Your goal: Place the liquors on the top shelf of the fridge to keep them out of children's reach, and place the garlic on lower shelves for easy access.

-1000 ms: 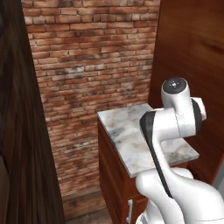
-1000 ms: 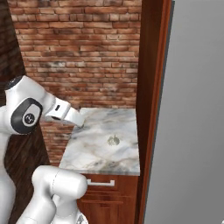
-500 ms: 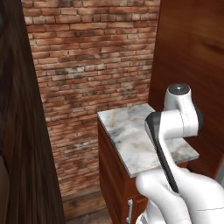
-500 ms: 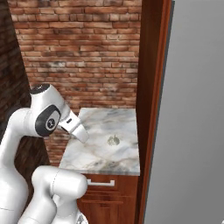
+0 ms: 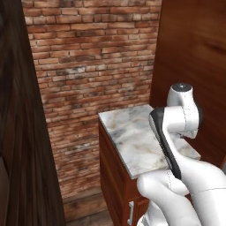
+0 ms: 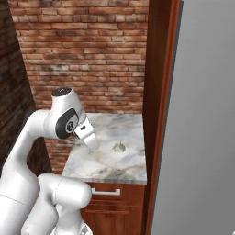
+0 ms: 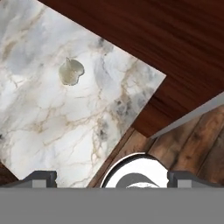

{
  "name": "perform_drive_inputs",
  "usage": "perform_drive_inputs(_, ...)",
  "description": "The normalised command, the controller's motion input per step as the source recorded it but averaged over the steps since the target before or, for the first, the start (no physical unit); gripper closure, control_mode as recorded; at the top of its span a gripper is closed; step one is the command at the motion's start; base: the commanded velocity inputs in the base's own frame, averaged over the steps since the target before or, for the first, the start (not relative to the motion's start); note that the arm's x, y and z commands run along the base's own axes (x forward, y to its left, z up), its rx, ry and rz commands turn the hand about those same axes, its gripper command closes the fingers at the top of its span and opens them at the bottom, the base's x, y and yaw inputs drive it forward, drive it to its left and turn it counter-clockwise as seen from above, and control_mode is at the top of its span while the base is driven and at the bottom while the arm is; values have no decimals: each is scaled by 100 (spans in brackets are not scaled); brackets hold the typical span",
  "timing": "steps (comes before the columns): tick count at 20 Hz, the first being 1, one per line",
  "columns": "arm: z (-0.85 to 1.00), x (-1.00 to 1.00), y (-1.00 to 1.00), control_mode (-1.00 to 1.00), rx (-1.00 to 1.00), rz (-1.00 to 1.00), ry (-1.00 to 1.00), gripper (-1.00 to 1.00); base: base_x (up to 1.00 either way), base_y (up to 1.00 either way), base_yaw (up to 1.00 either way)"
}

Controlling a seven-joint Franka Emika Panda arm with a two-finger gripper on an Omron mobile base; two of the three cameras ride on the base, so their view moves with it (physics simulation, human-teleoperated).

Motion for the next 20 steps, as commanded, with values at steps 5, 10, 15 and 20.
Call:
perform_drive_inputs(5,-11,43,-12,-100,0,-5,11,-100,0,0,0)
perform_drive_inputs(10,-21,40,-4,-100,0,-3,9,-100,0,0,0)
perform_drive_inputs(15,-35,36,-6,-100,0,-1,6,-100,0,0,0)
perform_drive_inputs(20,-49,32,-12,-100,0,0,0,-100,0,0,0)
